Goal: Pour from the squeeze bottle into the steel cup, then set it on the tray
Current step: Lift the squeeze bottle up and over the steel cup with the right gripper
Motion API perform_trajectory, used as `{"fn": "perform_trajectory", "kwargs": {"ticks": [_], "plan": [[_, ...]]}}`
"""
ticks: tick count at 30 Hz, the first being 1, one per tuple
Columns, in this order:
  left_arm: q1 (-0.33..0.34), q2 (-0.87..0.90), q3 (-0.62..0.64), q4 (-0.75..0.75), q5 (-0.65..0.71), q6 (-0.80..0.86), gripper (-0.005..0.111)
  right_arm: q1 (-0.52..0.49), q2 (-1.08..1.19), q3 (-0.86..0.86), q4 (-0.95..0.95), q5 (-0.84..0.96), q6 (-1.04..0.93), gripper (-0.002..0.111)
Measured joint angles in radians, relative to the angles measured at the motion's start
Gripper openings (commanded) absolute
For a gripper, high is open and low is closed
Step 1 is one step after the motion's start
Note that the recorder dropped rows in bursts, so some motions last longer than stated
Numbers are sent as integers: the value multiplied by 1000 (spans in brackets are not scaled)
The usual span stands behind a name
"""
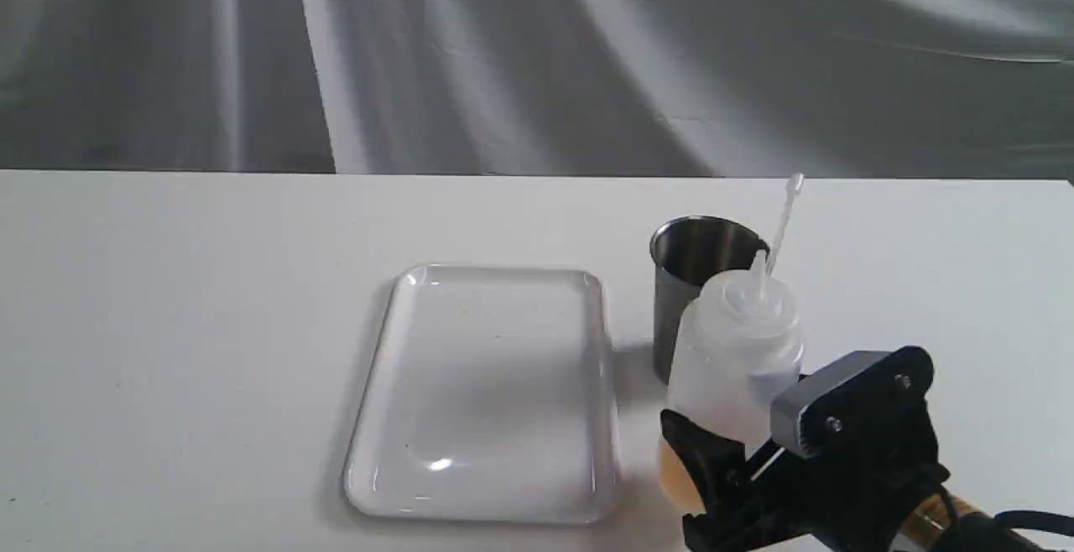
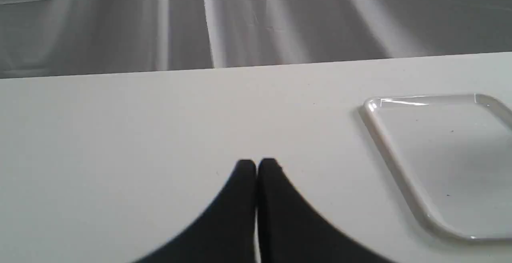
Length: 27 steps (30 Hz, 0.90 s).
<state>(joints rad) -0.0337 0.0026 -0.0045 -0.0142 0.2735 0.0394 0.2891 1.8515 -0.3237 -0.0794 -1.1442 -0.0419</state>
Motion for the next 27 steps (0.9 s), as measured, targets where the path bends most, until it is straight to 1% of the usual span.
{"fn": "perform_trajectory", "kwargs": {"ticks": [4, 12, 15, 17, 21, 24, 27], "plan": [[0, 0, 0, 0, 0, 0, 0, 0, -121, 1, 28, 82, -3, 0], [0, 0, 0, 0, 0, 0, 0, 0, -422, -1, 135, 274, -103, 0], [0, 0, 0, 0, 0, 0, 0, 0, -526, -32, 165, 389, -151, 0], [0, 0, 0, 0, 0, 0, 0, 0, -586, -70, 167, 499, -195, 0], [0, 0, 0, 0, 0, 0, 0, 0, -686, -163, 141, 699, -233, 0], [0, 0, 0, 0, 0, 0, 0, 0, -728, -224, 96, 788, -239, 0], [0, 0, 0, 0, 0, 0, 0, -24, -751, -299, -20, 901, -161, 0]]}}
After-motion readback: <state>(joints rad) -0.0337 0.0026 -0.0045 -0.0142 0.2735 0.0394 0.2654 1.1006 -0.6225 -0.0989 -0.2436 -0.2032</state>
